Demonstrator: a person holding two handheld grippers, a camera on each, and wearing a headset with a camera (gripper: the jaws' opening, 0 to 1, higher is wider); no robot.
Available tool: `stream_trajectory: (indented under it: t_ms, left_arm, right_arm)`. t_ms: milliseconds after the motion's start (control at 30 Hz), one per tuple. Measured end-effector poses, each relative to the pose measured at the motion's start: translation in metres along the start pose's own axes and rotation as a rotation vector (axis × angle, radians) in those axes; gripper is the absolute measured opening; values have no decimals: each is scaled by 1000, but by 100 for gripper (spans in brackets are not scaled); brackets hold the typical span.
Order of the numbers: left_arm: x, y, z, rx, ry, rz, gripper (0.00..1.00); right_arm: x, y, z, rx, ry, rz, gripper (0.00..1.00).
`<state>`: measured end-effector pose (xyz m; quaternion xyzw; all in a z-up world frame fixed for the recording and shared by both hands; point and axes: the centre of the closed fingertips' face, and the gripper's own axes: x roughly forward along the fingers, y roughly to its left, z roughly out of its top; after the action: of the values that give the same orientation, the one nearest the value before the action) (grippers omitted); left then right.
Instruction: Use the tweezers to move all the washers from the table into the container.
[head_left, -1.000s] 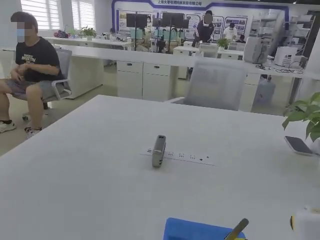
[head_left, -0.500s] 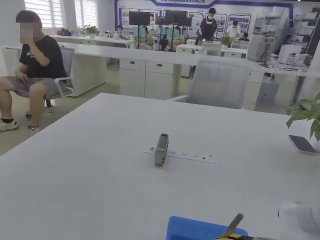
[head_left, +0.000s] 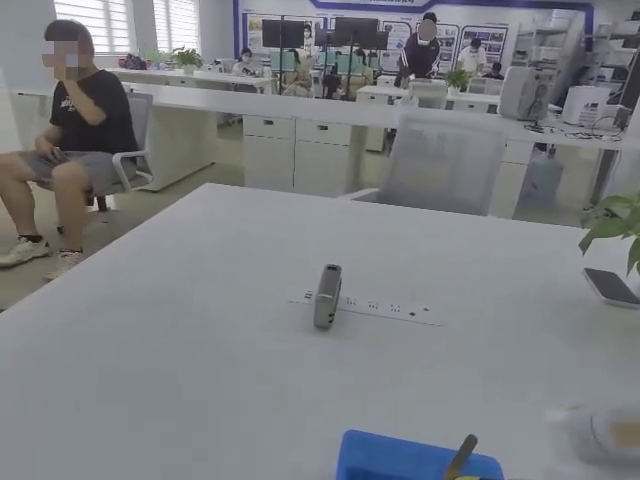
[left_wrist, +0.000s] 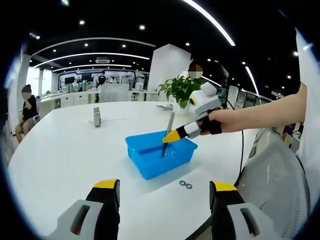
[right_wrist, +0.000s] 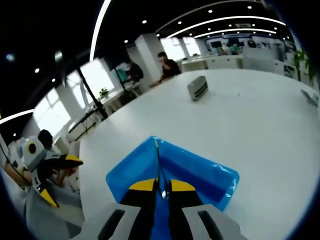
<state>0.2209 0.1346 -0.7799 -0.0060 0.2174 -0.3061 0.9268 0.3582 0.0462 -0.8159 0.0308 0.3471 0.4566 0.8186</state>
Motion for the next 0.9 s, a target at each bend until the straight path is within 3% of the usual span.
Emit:
stream_trajectory:
  t_ms: [433, 700, 900]
  left_arm:
    - [0, 0, -1, 4, 5, 0, 73]
    - [1, -2, -2, 4, 8, -7, 73]
    - [1, -3, -3, 7, 13, -13, 73]
  right_arm:
    - [2, 0, -4, -24, 16, -12, 5]
    - [3, 6, -6, -138, 41, -16, 6]
    - [1, 9, -3, -157, 22, -30, 6]
